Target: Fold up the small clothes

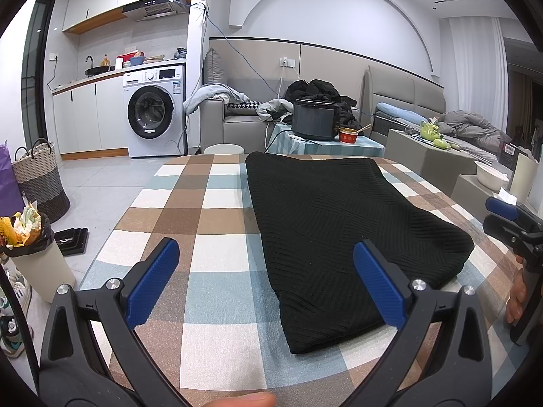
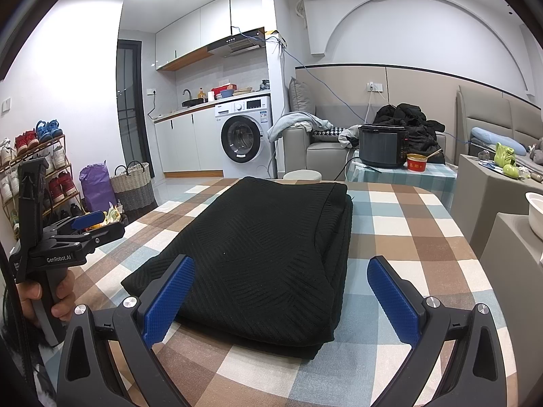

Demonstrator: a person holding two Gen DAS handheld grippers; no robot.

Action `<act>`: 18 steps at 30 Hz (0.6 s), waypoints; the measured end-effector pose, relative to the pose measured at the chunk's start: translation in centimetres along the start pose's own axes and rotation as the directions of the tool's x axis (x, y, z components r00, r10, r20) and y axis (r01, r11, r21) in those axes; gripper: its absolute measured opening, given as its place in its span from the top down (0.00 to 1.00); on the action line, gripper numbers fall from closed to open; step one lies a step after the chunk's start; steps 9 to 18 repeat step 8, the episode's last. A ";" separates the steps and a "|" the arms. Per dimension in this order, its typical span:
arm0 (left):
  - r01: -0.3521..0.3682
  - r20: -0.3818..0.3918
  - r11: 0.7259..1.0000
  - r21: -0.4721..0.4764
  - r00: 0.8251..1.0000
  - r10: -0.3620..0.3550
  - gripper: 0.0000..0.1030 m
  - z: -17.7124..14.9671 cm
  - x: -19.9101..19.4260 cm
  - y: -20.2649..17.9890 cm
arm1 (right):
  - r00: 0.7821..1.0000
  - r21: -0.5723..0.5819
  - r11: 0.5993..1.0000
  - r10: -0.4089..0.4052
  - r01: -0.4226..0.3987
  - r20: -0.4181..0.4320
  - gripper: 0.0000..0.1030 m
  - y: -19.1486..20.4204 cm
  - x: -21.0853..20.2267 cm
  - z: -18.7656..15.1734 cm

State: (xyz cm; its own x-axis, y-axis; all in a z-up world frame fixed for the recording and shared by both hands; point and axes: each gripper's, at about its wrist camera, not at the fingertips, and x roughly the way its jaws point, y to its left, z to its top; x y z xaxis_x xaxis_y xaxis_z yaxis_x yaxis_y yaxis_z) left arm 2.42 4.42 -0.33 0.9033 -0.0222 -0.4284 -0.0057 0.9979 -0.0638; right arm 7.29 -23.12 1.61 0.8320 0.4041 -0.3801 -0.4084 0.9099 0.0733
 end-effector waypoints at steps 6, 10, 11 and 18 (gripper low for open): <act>0.004 0.006 1.000 0.003 1.000 -0.004 0.01 0.0 0.0 0.0 | 1.000 0.000 1.000 0.000 0.000 0.000 0.00 0.0 0.0 0.0; 0.002 0.008 1.000 0.007 1.000 -0.002 0.01 0.0 0.1 0.0 | 1.000 0.000 1.000 -0.001 0.001 0.000 0.00 0.0 0.0 0.0; 0.002 0.008 1.000 0.007 1.000 -0.002 0.01 0.0 0.1 0.0 | 1.000 0.000 1.000 -0.001 0.001 0.000 0.00 0.0 0.0 0.0; 0.002 0.008 1.000 0.007 1.000 -0.002 0.01 0.0 0.1 0.0 | 1.000 0.000 1.000 -0.001 0.001 0.000 0.00 0.0 0.0 0.0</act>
